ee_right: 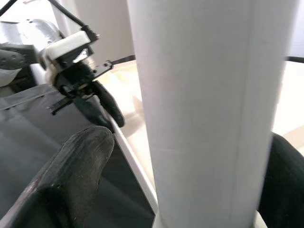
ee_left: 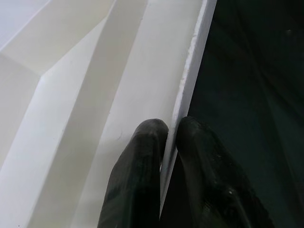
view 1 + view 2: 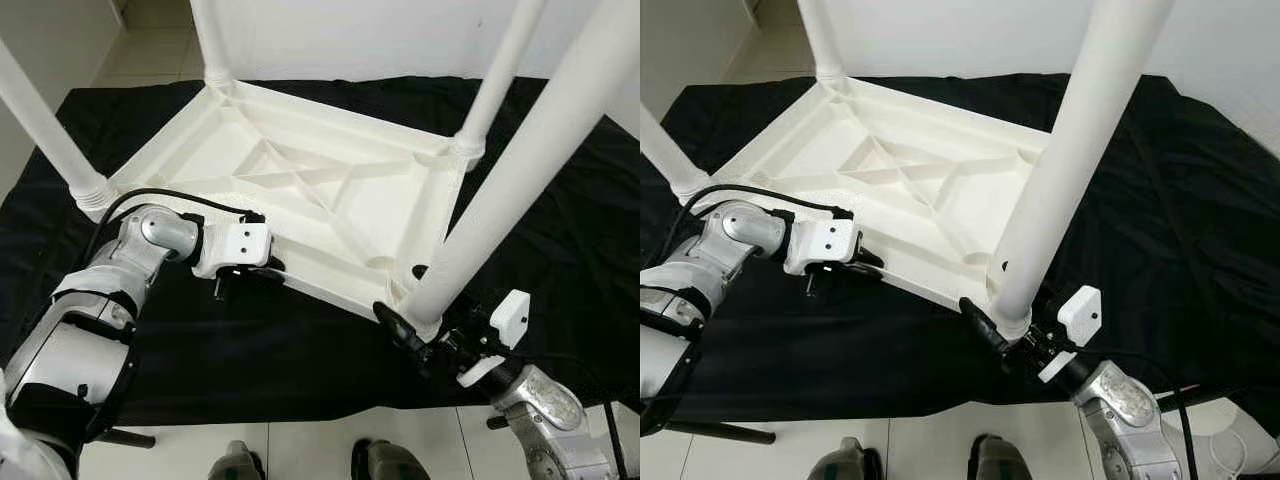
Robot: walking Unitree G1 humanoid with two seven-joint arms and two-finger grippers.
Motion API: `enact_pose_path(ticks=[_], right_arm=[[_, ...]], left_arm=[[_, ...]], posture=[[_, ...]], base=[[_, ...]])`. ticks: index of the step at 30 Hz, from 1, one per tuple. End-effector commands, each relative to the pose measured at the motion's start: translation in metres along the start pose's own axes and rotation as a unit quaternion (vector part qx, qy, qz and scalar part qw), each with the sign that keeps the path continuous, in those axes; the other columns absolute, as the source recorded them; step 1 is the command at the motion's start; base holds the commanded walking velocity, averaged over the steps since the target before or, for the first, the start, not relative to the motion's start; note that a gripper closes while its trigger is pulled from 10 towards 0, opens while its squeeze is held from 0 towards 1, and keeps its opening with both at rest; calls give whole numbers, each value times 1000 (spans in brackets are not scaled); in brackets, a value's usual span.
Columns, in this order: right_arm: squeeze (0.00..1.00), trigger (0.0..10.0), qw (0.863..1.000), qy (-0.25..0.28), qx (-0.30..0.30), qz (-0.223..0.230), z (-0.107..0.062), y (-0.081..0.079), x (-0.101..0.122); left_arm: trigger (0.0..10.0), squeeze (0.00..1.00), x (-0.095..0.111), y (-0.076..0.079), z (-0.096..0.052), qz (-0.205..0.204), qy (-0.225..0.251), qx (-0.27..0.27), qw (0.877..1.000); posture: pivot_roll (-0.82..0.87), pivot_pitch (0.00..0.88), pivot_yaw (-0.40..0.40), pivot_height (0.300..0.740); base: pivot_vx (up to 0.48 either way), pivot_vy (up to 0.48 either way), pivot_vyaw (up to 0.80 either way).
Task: Building children table
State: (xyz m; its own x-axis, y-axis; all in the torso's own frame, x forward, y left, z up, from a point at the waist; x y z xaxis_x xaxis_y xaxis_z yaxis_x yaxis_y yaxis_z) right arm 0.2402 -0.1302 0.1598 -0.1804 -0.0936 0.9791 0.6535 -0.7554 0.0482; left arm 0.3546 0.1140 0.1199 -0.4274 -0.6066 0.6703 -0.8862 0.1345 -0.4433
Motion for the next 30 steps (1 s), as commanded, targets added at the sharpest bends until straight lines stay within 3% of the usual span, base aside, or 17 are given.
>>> enact_pose_path(ticks=[1,6,11,19,20,27,28,30], right_arm=[[0,10000,1000,-7,-12,-2,0,3,-3],[0,10000,997,0,-80,-21,8,25,-2],[0,10000,995,-4,-97,-13,11,33,-3],[0,10000,992,-12,-119,-46,16,50,-6],[0,10000,992,-13,-118,-52,18,52,-6],[0,10000,994,-15,-93,-56,31,53,-5],[0,10000,995,-17,-87,-55,33,53,-5],[0,10000,995,-18,-81,-54,36,53,-5]], left_arm=[[0,0,-39,29,-5,-96,-37,-1,995],[0,0,-49,34,-26,-129,-28,29,991],[0,0,-47,32,-26,-138,-14,44,989],[0,0,-32,24,-11,-157,46,107,981],[10000,0,-30,24,-8,-154,47,109,981],[10000,0,-12,18,0,-163,89,130,974],[10000,1000,-4,14,-2,-173,112,137,969],[10000,1000,3,11,-4,-174,128,145,966]], posture=[[11,170,51,740],[-4,142,48,740],[-5,140,48,740],[-9,136,43,740],[-5,135,38,740],[3,135,32,740],[7,133,28,740],[9,133,27,740]], base=[[0,0,0],[0,0,0],[0,0,0],[0,0,0],[0,0,0],[0,0,0],[0,0,0],[0,0,0]])
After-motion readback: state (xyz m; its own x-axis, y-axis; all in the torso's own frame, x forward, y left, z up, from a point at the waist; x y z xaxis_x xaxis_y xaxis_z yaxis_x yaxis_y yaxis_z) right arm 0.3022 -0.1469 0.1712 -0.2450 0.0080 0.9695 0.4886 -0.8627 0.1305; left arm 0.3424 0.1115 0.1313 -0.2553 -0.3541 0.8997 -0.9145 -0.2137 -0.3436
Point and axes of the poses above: a point about 5 cm out from each wrist's last joint towards the gripper, its own z axis pointing out of the wrist towards the gripper, its own x axis along the axis of the wrist's last joint, y = z × x, the point moved 5 cm from there along z, pointing out of the wrist towards the gripper, and after that the axes turned 2 degrees about z, right-handed, at the moved point
